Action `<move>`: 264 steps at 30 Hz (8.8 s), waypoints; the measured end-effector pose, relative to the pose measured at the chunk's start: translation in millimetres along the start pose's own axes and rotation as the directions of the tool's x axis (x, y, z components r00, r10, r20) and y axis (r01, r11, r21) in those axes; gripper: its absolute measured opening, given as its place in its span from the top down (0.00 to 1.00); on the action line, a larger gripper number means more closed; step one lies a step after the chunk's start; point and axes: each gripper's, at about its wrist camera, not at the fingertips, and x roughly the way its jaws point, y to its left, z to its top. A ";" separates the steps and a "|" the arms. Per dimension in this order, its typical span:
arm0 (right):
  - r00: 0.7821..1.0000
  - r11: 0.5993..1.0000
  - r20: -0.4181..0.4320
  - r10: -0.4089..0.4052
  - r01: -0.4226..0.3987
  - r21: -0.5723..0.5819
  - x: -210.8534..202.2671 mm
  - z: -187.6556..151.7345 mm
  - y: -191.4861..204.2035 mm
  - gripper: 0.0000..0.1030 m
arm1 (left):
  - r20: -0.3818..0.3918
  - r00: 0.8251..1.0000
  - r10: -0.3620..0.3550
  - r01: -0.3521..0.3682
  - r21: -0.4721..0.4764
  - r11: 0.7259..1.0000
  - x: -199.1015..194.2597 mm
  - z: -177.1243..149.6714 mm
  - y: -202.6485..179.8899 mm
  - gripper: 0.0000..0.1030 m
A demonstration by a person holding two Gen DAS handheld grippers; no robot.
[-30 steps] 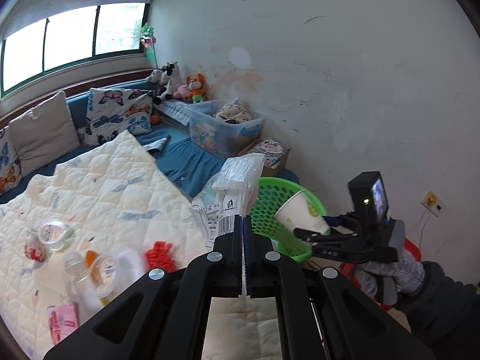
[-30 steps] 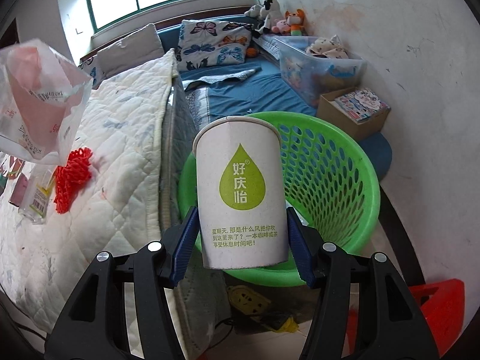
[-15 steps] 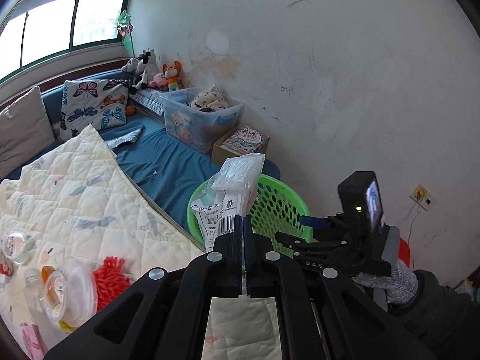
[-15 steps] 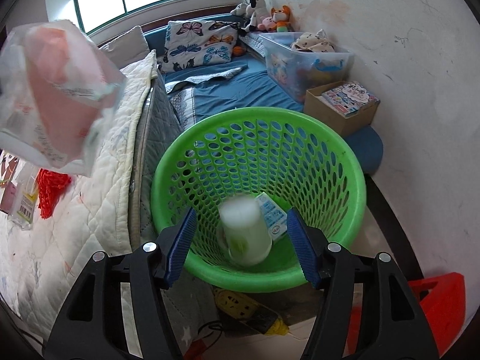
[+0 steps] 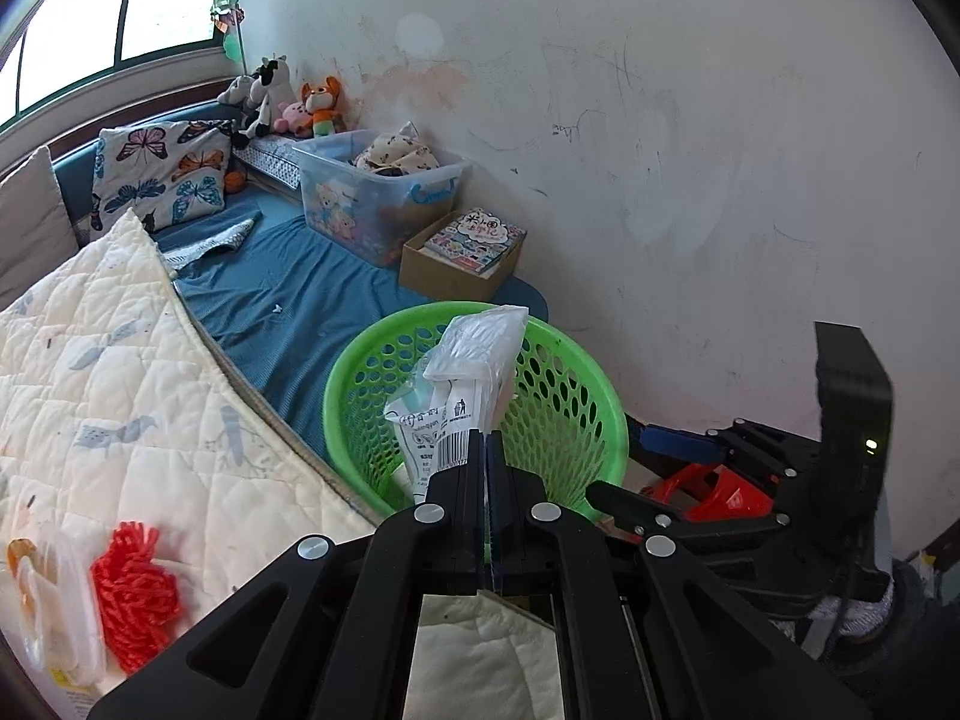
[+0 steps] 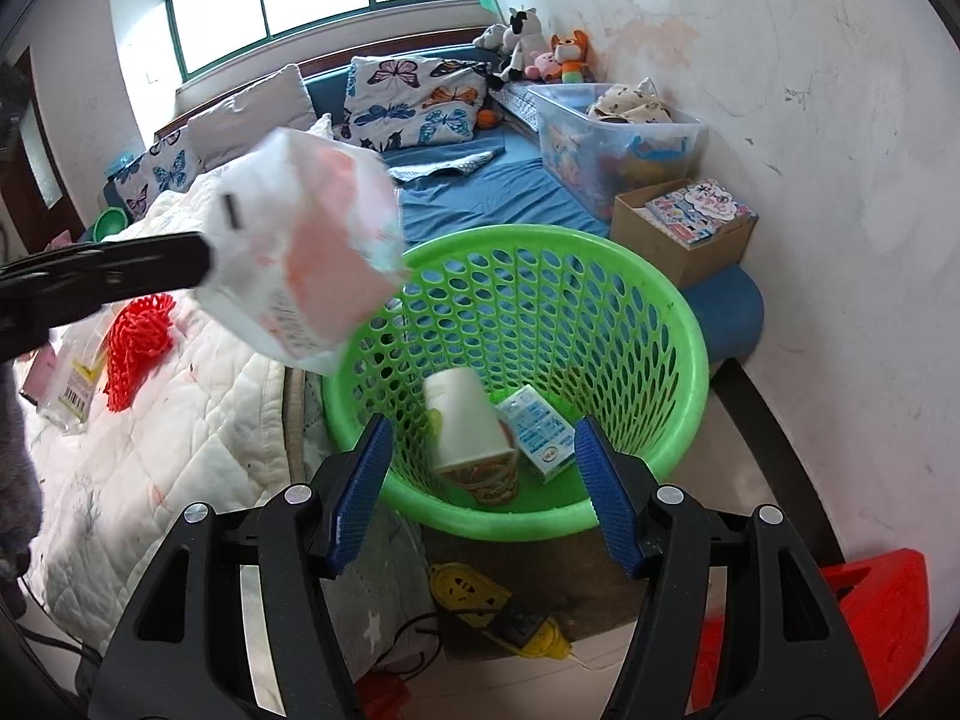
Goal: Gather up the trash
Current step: 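Carry the plastic bag over the green basket and open the left tool, then move both tools back over the remaining trash on the bed, then grasp the clear plastic tub with the right tool while the left tool grasps the pink snack bag, then carry the tub and pink bag over the green basket and open both tools, then move both tools back over the trash on the bed, then grasp the clear plastic bottle with the left tool while the right tool grasps the clear round container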
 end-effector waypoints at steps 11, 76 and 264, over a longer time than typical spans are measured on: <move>1.000 1.000 0.007 -0.001 0.001 0.000 -9.3 -9.3 3.4 0.38 | -0.036 0.999 -0.029 0.028 -0.049 0.998 18.4 -10.3 7.9 0.82; 0.936 0.863 -0.062 0.348 -0.345 -0.370 -7.3 31.7 249.6 0.36 | 0.001 0.850 0.526 -0.514 -0.219 0.830 -213.0 -159.1 157.4 0.99; 0.966 0.920 -0.013 0.259 -0.251 -0.300 0.9 43.0 189.4 0.29 | -0.222 0.862 0.455 -0.506 -0.375 0.777 -117.6 -121.0 205.8 0.43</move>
